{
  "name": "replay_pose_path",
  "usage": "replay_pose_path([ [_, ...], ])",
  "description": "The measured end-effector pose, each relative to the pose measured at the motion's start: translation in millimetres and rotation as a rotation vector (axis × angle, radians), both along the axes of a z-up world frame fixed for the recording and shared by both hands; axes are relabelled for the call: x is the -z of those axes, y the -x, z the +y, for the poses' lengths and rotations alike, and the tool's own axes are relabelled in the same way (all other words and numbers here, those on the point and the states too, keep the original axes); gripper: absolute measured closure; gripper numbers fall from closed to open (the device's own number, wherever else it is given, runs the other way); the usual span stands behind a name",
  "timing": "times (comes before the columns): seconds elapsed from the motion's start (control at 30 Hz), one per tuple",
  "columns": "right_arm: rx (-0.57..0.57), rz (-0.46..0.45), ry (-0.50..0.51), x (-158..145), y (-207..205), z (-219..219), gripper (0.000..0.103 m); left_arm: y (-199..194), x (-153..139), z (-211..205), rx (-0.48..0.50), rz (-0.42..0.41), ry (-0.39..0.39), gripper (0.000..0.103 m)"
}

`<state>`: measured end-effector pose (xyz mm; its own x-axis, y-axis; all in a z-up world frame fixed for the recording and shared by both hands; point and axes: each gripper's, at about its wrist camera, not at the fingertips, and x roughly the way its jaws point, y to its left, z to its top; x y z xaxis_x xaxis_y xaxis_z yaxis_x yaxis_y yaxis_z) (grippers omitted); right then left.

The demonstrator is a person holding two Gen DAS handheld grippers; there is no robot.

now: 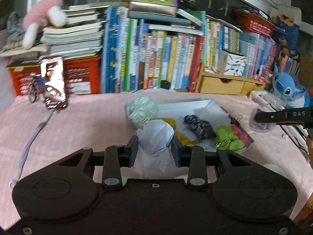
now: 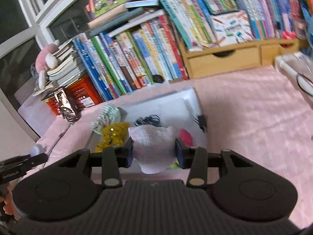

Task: Organize soft objects
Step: 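Carry the white paper and white tissue over the white tray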

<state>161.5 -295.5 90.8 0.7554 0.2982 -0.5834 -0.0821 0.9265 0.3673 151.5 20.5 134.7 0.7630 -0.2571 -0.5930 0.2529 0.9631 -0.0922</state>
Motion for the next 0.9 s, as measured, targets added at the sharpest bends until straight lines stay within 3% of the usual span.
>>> replay_pose_path([
  [0.5, -0.085, -0.009, 0.098, -18, -63, 47, 0.055, -102, 1, -35, -0.007, 0.141, 0.065, 0.069],
  [0.9, -0.120, 0.050, 0.146, 9, -125, 66, 0.055, -172, 33, -67, 0.002, 0.226, 0.020, 0.069],
])
